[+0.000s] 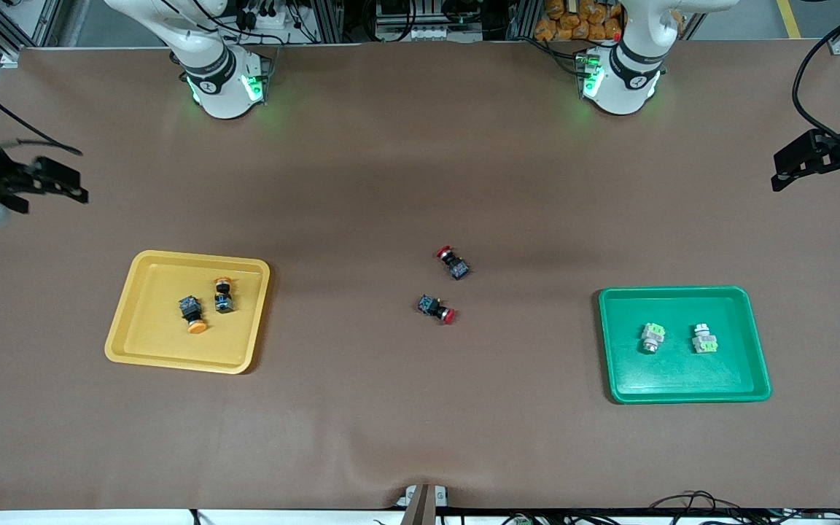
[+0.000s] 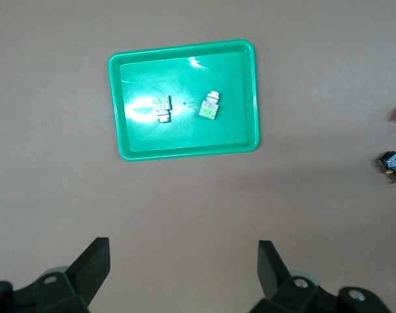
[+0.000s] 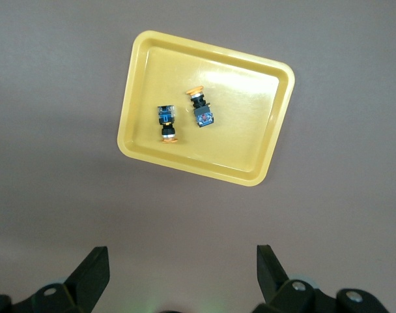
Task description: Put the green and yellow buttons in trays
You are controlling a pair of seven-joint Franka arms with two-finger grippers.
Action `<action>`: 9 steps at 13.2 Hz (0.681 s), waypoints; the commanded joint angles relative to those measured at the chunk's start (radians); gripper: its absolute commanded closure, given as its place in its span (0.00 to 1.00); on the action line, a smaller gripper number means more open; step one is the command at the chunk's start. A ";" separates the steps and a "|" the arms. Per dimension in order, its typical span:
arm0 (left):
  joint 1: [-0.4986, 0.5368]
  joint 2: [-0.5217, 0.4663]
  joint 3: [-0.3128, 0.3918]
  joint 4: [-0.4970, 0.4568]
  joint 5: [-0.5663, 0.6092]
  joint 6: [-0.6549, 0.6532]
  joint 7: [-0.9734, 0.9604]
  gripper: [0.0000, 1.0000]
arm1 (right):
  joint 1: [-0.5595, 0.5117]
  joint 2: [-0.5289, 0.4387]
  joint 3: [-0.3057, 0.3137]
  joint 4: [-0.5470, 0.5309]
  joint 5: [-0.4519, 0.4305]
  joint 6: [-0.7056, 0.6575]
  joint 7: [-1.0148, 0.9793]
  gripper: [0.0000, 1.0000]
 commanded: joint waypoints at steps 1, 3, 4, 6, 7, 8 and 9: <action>0.002 -0.004 0.001 0.000 -0.023 -0.010 0.013 0.00 | -0.002 -0.003 0.002 0.023 0.014 -0.019 0.016 0.00; 0.002 -0.004 0.001 0.000 -0.024 -0.012 0.012 0.00 | -0.002 -0.003 0.003 0.026 0.014 -0.019 0.017 0.00; 0.002 -0.004 0.001 0.000 -0.024 -0.015 0.012 0.00 | -0.002 -0.003 0.003 0.045 0.014 -0.024 0.019 0.00; 0.002 -0.004 0.001 0.000 -0.024 -0.015 0.012 0.00 | 0.000 -0.003 0.005 0.060 0.015 -0.038 0.019 0.00; 0.002 -0.004 0.001 0.000 -0.024 -0.015 0.012 0.00 | 0.003 -0.003 0.003 0.060 0.014 -0.038 0.017 0.00; 0.002 -0.004 0.001 0.000 -0.024 -0.015 0.012 0.00 | 0.000 0.000 0.003 0.060 0.014 -0.036 0.017 0.00; 0.002 -0.004 0.001 0.000 -0.023 -0.015 0.012 0.00 | 0.000 0.001 0.003 0.060 0.014 -0.038 0.017 0.00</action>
